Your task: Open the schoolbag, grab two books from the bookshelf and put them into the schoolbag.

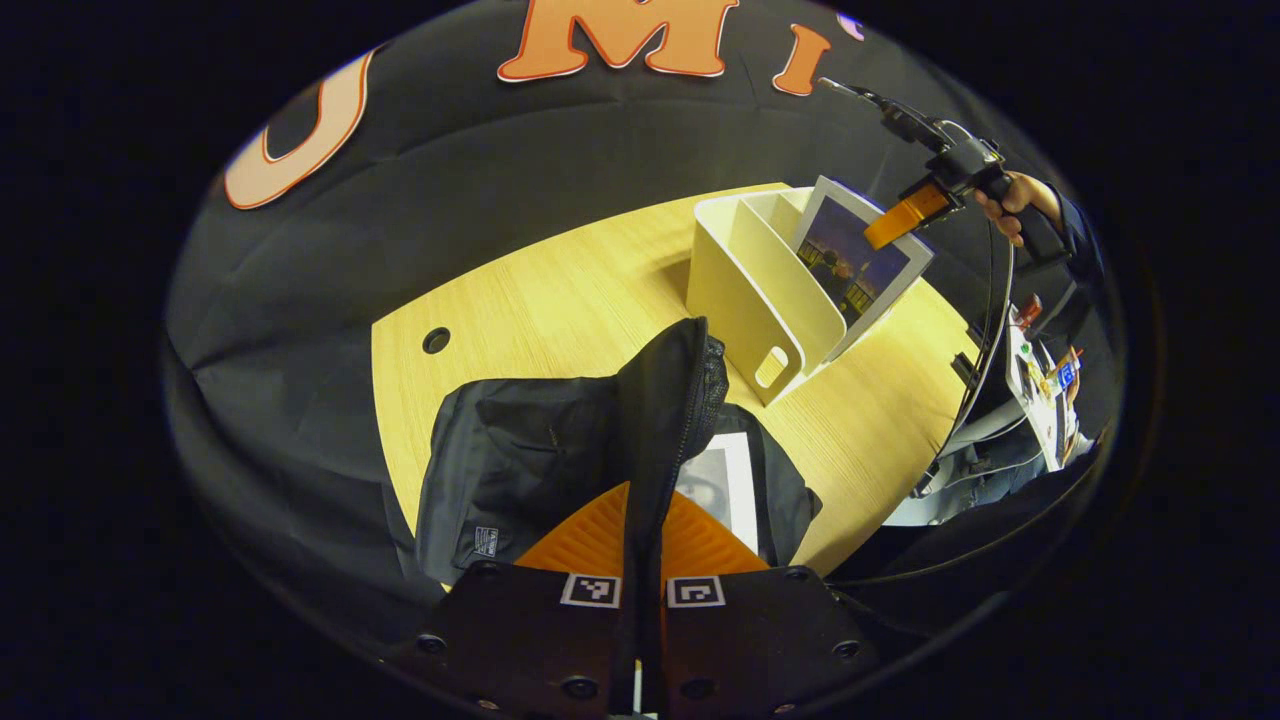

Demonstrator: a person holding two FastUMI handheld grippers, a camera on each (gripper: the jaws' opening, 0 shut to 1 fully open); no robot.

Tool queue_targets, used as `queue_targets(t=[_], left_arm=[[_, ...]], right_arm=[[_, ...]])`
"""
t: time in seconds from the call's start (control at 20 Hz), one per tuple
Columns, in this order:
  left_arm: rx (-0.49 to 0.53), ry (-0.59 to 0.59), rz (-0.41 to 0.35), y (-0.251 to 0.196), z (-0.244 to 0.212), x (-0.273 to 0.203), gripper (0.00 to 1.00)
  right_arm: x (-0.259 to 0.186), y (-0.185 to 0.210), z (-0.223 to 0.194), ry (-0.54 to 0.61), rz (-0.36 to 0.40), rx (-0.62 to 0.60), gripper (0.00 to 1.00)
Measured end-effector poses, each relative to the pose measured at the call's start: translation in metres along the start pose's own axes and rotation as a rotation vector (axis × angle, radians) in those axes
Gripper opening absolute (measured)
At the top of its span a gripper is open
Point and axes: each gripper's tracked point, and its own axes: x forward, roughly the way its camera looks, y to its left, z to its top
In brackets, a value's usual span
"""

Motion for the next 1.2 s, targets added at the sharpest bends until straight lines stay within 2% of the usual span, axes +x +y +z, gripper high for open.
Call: queue_targets(t=[0.55, 1.2], left_arm=[[0.091, -0.021, -0.058, -0.005, -0.002, -0.001, 0.03], [0.171, -0.035, -0.114, -0.005, -0.004, 0.000, 0.03]], right_arm=[[-0.043, -0.002, -0.080, -0.028, -0.004, 0.130, 0.27], [-0.082, 0.028, -0.166, -0.070, 0.081, 0.291, 0.27]])
